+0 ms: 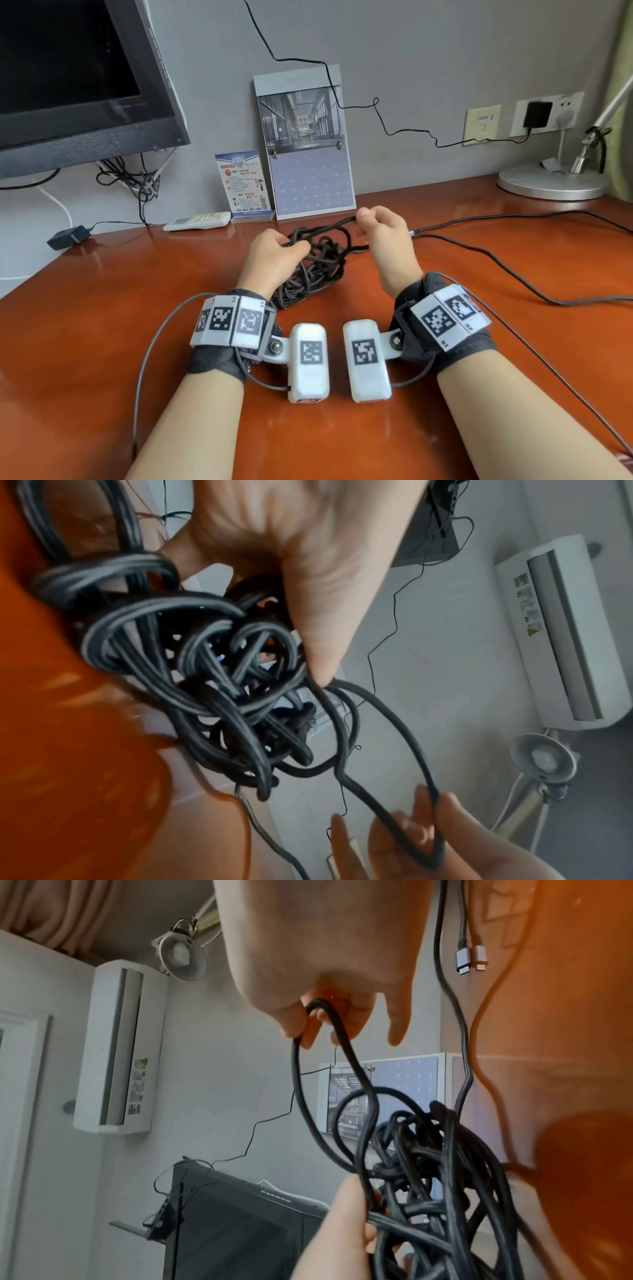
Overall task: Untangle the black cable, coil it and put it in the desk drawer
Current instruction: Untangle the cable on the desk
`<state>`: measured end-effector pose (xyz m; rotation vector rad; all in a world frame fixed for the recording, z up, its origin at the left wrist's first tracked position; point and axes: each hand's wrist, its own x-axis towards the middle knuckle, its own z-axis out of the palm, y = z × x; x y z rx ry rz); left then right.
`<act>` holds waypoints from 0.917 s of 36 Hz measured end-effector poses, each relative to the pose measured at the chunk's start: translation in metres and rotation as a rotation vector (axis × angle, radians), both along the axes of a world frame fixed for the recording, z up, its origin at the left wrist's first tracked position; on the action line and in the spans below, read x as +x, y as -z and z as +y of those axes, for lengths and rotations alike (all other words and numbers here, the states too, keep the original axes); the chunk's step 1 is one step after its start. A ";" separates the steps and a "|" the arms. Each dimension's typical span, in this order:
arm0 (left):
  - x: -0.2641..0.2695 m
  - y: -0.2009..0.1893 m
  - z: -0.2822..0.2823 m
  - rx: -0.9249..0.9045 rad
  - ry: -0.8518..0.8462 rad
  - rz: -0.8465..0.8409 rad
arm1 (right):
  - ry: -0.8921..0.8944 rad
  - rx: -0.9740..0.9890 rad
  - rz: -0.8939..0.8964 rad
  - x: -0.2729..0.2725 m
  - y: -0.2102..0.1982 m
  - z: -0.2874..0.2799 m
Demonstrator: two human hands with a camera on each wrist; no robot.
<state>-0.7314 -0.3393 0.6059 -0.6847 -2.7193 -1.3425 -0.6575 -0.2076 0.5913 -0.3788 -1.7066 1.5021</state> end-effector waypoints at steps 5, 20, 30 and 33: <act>-0.011 0.003 -0.003 -0.014 -0.074 -0.008 | 0.004 -0.184 0.053 0.003 -0.003 0.002; -0.021 0.011 -0.004 -0.095 -0.142 0.043 | -0.207 0.602 -0.274 0.009 -0.005 -0.008; -0.020 0.010 -0.007 -0.012 -0.021 0.076 | -0.073 -0.126 0.099 0.018 -0.019 0.003; -0.021 0.011 -0.007 -0.005 -0.038 0.070 | -0.121 -0.090 0.105 0.022 -0.018 0.010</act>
